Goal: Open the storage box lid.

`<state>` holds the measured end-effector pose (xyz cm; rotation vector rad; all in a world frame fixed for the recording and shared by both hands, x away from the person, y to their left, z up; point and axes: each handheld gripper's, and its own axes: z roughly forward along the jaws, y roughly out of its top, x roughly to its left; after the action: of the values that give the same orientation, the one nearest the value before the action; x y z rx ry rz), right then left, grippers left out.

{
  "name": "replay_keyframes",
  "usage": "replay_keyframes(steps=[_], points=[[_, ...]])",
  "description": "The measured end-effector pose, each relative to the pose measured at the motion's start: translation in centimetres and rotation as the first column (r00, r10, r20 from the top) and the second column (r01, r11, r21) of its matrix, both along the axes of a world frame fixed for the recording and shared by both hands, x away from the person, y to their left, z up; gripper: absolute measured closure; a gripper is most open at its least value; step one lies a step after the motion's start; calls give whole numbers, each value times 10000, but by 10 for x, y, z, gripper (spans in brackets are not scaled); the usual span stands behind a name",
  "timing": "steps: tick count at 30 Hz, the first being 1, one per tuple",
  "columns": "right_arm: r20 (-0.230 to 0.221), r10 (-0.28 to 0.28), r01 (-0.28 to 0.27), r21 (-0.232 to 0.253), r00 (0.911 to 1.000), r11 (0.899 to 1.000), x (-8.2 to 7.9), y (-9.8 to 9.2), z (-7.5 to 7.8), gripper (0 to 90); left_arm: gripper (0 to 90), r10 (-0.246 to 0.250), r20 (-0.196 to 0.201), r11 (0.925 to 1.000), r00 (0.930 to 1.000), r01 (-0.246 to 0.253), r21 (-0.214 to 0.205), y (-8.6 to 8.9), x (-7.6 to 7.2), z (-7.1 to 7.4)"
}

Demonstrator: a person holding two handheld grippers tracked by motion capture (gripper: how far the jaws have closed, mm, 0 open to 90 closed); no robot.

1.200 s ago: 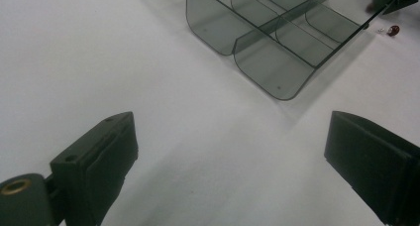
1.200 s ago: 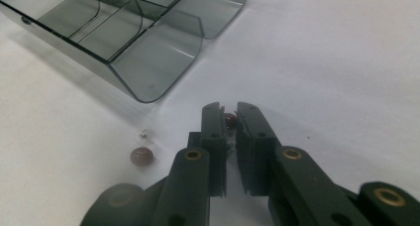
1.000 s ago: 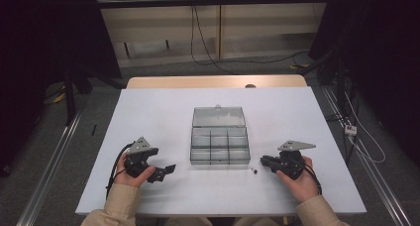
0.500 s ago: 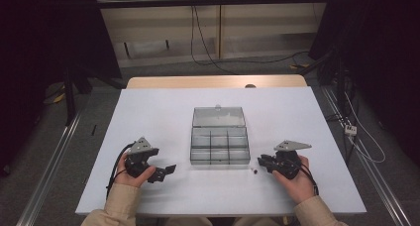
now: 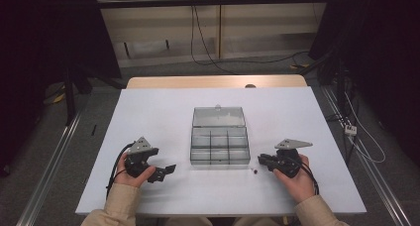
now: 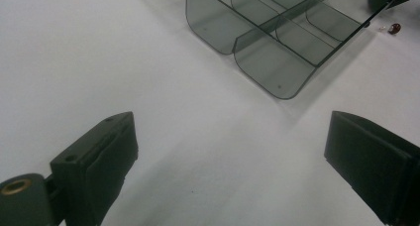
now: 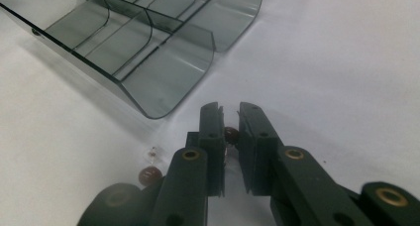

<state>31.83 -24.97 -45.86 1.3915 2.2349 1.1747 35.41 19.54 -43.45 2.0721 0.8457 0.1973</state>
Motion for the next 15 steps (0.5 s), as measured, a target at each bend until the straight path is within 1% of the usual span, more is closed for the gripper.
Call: replay_keyframes(steps=[5,15], points=[[127,109,-111,185,9999,9998,3,0,8,807,61,1,39,10000,10000,-1,-18,1,0,1],[532,369,-396,502,9979,9980,6,2,32,807,61,-9,45,10000,10000,9,-76,2,1,0]])
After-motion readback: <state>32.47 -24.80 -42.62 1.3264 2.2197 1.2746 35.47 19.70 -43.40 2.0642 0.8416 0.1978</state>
